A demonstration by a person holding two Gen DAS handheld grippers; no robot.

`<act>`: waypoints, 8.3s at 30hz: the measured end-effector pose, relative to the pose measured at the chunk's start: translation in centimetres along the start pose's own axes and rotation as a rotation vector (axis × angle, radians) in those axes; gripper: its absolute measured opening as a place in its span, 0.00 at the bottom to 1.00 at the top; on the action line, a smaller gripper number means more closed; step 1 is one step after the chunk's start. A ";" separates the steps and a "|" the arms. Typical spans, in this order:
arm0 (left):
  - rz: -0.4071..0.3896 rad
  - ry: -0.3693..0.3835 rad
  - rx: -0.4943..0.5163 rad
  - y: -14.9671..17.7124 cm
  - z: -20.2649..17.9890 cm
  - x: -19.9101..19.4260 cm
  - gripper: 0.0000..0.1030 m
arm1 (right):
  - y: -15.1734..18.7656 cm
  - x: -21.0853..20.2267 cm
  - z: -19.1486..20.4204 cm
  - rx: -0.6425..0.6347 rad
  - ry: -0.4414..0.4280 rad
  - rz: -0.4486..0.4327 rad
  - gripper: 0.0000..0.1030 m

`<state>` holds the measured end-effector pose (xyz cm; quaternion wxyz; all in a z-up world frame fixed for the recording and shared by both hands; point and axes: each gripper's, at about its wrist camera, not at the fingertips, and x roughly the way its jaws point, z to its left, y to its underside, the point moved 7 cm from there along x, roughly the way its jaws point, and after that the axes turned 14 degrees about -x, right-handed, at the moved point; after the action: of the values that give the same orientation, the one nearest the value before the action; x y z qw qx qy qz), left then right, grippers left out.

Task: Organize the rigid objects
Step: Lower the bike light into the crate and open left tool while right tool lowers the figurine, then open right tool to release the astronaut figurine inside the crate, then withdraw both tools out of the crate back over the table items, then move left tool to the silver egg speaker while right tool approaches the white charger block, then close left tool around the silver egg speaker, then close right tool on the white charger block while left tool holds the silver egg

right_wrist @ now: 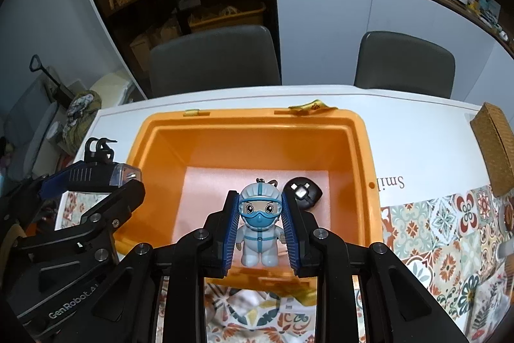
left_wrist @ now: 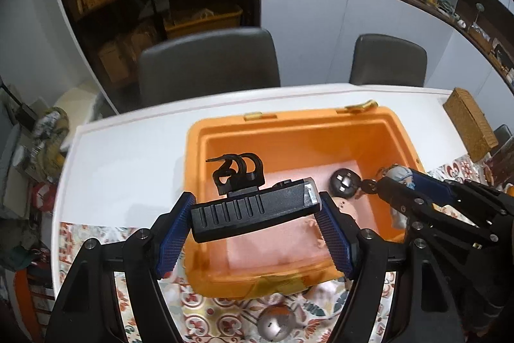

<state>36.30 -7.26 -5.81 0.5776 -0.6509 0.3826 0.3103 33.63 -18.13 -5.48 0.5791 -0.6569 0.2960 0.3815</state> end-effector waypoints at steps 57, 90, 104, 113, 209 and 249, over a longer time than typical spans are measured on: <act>-0.011 -0.158 -0.075 4.7 7.1 -3.0 0.89 | 3.4 -0.9 3.5 0.011 -0.025 0.018 0.49; -0.003 -0.038 0.001 12.8 3.5 -5.9 0.89 | 12.7 -5.7 2.5 0.090 0.002 -0.026 0.49; 0.079 0.004 -0.011 16.5 3.6 -3.4 0.89 | 15.6 -4.4 3.1 0.087 0.008 0.001 0.49; 0.116 0.054 0.010 18.8 3.3 -1.4 0.89 | 17.8 -2.3 3.2 0.092 -0.003 0.058 0.49; 0.128 0.057 -0.085 19.0 6.3 6.1 0.53 | 16.3 10.1 7.4 0.024 -0.130 0.048 0.57; 0.137 0.045 -0.093 18.9 6.5 7.5 0.53 | 16.7 12.1 7.4 0.000 -0.076 0.052 0.56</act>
<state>24.19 -2.61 -22.83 0.5154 -0.6563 0.4243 0.3517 25.00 -12.77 -24.93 0.5798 -0.6339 0.2907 0.4214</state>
